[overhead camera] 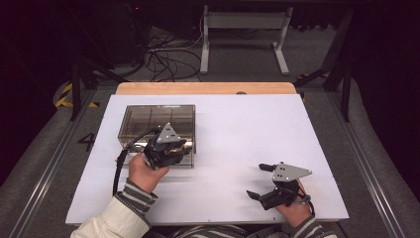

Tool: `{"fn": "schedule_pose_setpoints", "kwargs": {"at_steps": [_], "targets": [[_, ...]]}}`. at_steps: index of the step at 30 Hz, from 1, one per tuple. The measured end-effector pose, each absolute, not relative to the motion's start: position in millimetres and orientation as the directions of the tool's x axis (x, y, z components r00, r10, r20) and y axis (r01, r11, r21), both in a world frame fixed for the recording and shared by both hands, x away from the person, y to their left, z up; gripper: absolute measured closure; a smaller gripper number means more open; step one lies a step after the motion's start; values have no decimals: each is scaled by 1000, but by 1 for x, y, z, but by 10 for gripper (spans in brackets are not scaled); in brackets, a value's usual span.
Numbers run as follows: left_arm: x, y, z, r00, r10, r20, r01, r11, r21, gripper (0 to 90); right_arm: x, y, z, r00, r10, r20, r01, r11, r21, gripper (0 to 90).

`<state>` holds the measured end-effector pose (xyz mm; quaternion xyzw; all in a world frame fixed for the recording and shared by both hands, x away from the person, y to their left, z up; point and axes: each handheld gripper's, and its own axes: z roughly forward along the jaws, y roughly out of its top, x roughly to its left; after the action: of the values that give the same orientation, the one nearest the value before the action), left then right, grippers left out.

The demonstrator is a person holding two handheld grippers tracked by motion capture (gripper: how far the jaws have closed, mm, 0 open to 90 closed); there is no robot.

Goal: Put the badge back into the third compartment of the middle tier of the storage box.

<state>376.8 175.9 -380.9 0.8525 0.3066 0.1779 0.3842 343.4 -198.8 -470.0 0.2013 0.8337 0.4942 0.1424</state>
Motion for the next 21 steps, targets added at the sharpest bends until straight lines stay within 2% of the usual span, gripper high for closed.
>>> {"fn": "schedule_pose_setpoints", "kwargs": {"at_steps": [21], "targets": [[389, 183, -402, 735, 678, 31, 460, -532, 711, 661, 343, -199, -470, -879, 475, -43, 193, 436, 879, 21]]}}
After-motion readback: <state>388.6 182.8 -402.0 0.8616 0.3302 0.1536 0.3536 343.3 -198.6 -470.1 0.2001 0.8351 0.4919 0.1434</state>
